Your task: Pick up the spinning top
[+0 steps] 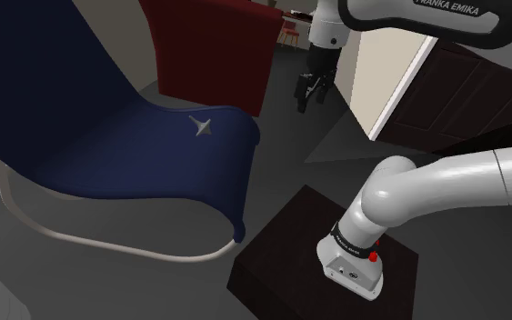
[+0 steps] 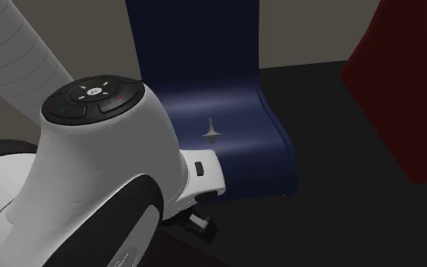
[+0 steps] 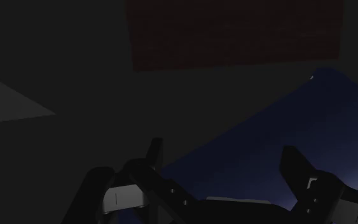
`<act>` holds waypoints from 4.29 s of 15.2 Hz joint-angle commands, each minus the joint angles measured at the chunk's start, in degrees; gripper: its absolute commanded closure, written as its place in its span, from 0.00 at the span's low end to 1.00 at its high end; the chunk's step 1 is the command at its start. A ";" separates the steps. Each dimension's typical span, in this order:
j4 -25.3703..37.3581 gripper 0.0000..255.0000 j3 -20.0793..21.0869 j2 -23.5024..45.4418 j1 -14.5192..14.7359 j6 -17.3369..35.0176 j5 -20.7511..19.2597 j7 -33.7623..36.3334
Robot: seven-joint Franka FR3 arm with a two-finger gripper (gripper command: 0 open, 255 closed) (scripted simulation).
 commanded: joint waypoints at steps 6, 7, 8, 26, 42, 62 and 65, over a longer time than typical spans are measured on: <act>0.06 0.00 -0.41 8.25 0.57 9.30 1.94 0.30; 0.31 0.00 -0.47 10.03 0.70 11.06 2.34 0.30; 0.64 0.00 -0.52 11.85 0.82 12.78 2.74 0.27; 19.46 0.00 -0.35 47.82 3.22 34.10 11.13 -2.85; 19.82 1.00 -0.04 54.12 3.41 40.45 12.37 -3.96; 26.11 1.00 -0.16 50.36 3.29 30.45 11.82 -2.79; 26.74 1.00 -0.17 50.15 3.28 29.61 11.78 -2.70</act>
